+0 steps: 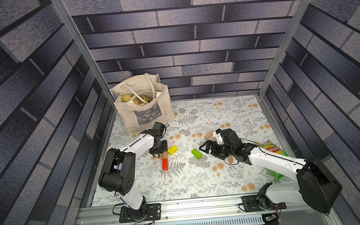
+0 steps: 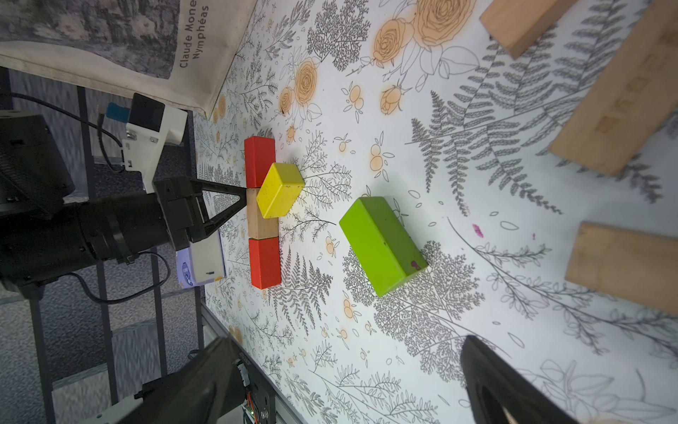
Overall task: Assemble the letter k with building blocks
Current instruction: Adjust the building block at the center of the board.
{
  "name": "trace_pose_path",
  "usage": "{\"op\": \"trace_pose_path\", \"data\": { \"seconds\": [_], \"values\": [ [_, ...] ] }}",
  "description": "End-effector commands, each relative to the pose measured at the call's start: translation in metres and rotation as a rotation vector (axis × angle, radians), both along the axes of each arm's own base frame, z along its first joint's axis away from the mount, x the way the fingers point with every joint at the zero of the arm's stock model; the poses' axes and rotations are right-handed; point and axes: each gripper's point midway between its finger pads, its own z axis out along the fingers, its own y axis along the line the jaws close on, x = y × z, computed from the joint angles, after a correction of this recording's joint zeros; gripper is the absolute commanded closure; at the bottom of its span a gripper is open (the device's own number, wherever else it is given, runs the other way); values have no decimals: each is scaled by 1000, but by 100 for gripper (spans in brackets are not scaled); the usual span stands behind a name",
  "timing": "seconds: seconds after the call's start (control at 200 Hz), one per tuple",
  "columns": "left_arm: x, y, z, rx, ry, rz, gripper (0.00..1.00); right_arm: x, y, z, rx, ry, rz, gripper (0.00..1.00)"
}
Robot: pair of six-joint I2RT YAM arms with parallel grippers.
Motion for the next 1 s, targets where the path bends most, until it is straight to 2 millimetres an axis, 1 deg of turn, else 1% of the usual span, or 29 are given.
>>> {"op": "trace_pose_path", "data": {
  "seconds": [0.0,0.09,0.145,0.25,0.281,0.331,0.416,0.476,0.581,0.646,0.681,0.701,0.736,0.746,0.832,0.922,0.997],
  "values": [
    [-3,5,0,50,19,-21,92,-5,0,-1,-7,-2,15,0],
    [-2,19,3,134,22,1,92,-5,0,-2,-9,-2,15,0],
    [-1,24,7,157,13,11,92,-5,-1,-3,-19,-1,17,0],
    [2,23,17,137,-15,10,91,-6,-5,-4,-65,-12,38,0],
    [2,22,20,128,-23,5,89,-6,-8,-5,-95,-17,47,0],
    [4,18,27,106,-40,-12,81,-7,-14,-6,-158,-31,69,0],
    [5,11,43,62,-81,-43,63,-8,-23,-5,-251,-57,108,0],
    [4,7,57,32,-116,-56,49,-9,-27,-4,-300,-67,140,0],
    [-3,5,78,-44,-151,-52,34,-8,-24,-4,-363,-91,199,1],
    [-11,2,85,-121,-143,-35,25,-8,-22,-6,-415,-116,232,4],
    [-15,-3,87,-182,-129,-33,21,-7,-20,-7,-445,-131,246,6],
    [-18,-5,87,-211,-120,-30,16,-6,-18,-9,-460,-136,255,7],
    [-23,-8,87,-259,-105,-25,3,-5,-16,-10,-485,-147,269,11],
    [-24,-10,87,-272,-100,-25,1,-5,-15,-11,-492,-152,274,11],
    [-35,-20,89,-375,-73,-30,0,-4,-9,-17,-559,-164,304,15],
    [-47,-35,97,-509,-58,-48,0,-4,-3,-22,-633,-188,349,19],
    [-54,-40,99,-585,-27,-47,0,-2,2,-25,-683,-207,365,21]
  ]
}}
